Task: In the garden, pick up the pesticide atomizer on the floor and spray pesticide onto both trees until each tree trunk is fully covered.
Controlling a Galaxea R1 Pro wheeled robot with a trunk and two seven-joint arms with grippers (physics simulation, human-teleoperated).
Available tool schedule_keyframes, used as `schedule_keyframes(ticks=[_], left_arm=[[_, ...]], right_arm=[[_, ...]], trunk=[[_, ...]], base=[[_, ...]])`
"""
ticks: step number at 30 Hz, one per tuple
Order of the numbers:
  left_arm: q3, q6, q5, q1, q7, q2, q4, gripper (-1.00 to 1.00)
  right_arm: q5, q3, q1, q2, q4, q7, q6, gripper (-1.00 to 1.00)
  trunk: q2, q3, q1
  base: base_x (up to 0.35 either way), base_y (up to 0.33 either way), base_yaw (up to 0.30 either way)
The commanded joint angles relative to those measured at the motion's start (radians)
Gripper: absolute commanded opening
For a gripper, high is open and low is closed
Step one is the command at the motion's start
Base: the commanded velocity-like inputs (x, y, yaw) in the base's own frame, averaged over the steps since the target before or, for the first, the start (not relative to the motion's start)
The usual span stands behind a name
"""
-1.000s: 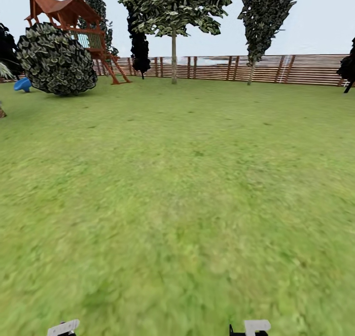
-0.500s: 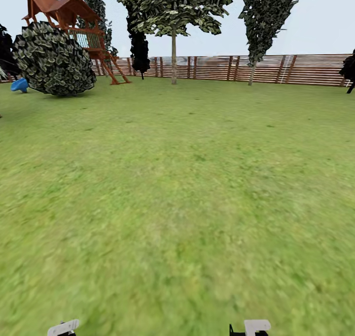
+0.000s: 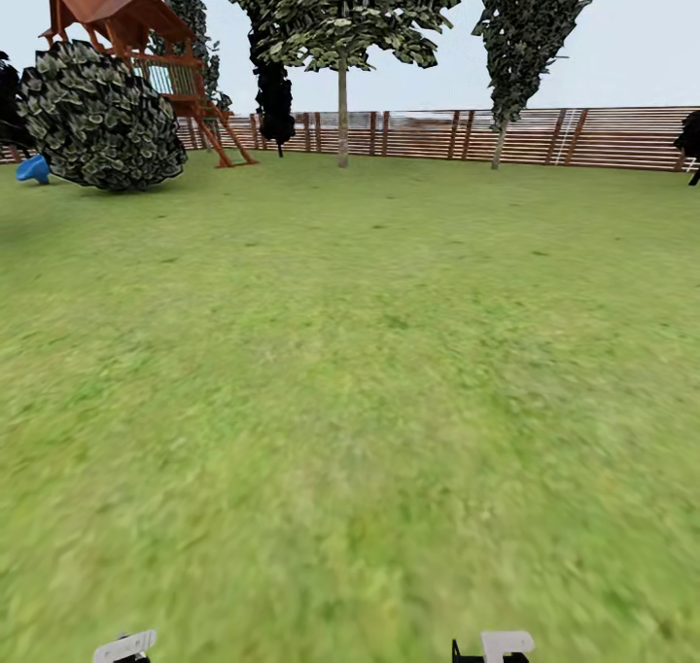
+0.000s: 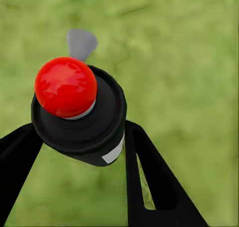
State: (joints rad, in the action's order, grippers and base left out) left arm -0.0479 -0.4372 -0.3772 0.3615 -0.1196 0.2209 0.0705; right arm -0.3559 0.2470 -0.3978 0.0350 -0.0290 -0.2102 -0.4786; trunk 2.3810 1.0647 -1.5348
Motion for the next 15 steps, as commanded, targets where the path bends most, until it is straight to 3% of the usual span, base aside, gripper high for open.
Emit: schedule_keyframes(ticks=[1,15], left_arm=[[0.000,0.000,0.000,0.000,0.000,0.000,0.000,-1.00],[0.000,0.000,0.000,0.000,0.000,0.000,0.000,-1.00]], right_arm=[[0.000,0.000,0.000,0.000,0.000,0.000,0.000,1.00],[0.000,0.000,0.000,0.000,0.000,0.000,0.000,1.00]], trunk=[[0.000,0.000,0.000],[0.000,0.000,0.000]], base=[[0.339,0.000,0.000],[0.339,0.000,0.000]])
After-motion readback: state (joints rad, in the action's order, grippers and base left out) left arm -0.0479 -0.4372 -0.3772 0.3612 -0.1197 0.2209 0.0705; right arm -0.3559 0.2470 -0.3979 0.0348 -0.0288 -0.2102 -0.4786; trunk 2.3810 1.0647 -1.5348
